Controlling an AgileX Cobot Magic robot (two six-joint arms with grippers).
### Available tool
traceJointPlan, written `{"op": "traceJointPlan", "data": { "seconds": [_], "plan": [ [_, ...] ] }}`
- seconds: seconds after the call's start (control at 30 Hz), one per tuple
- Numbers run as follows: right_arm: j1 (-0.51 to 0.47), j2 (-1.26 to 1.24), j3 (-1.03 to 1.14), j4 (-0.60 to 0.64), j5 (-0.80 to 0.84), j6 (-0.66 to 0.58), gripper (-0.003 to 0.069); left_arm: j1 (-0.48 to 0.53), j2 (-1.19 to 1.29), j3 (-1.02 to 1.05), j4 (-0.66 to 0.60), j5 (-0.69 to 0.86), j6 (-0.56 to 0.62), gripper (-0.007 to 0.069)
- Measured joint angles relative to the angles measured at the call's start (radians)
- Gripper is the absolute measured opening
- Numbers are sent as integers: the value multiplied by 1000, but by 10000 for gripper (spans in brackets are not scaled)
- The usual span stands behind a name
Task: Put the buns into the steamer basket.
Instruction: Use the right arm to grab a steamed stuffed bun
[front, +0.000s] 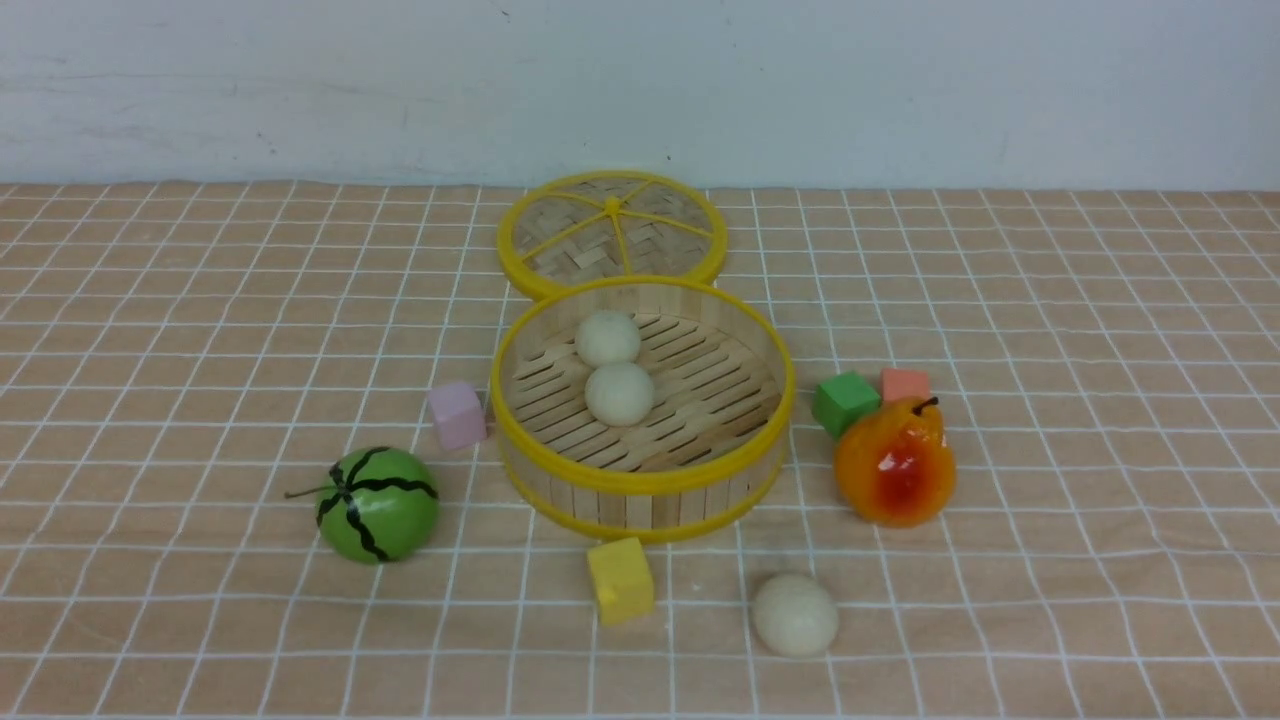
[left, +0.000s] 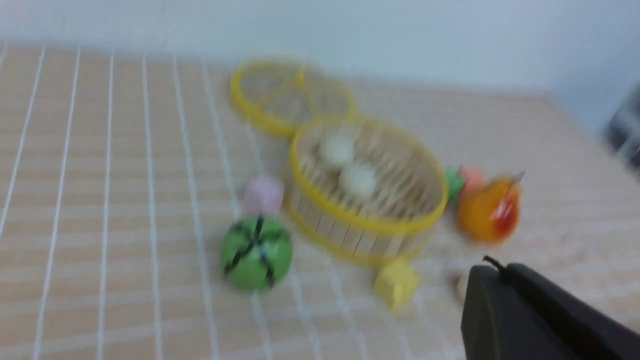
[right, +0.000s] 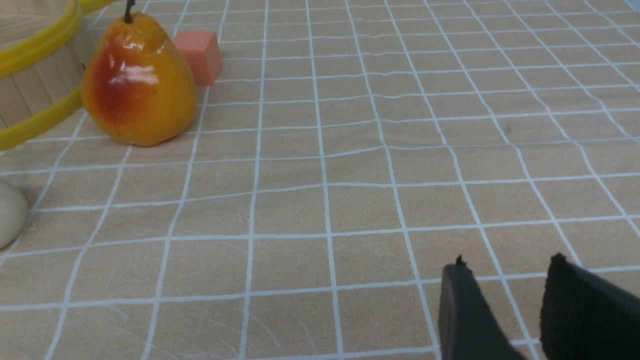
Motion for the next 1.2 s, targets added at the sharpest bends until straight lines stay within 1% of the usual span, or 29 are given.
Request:
{"op": "traceJointPlan", "data": {
  "seconds": [0.03,0.2,0.6,0.8,0.9,0.97,1.03,1.13,1.17,1.2],
  "plan": [
    [0,0,0,0,0,0,239,0,-50,29,-8,-54,0,-13],
    [0,0,0,0,0,0,239,0,-120,80,-24,-157,-1,-13],
    [0,0,0,0,0,0,239,0,-120,88,-42,-157,-2,-13],
    [0,0,0,0,0,0,239,0,-120,90,-15,-155,-1,-13],
    [0,0,0,0,0,0,239,1,-120,117,0,-182,4,-13],
    [0,0,0,0,0,0,239,26,-120,156,26,-215,17,-13],
    [0,0,0,0,0,0,239,79,-120,205,51,-251,22,-13],
    [0,0,0,0,0,0,239,197,-120,309,72,-291,25,-11],
    [0,0,0,0,0,0,239,212,-120,315,72,-292,25,-11],
    [0,0,0,0,0,0,239,272,-120,370,74,-295,25,-9]
  ]
}}
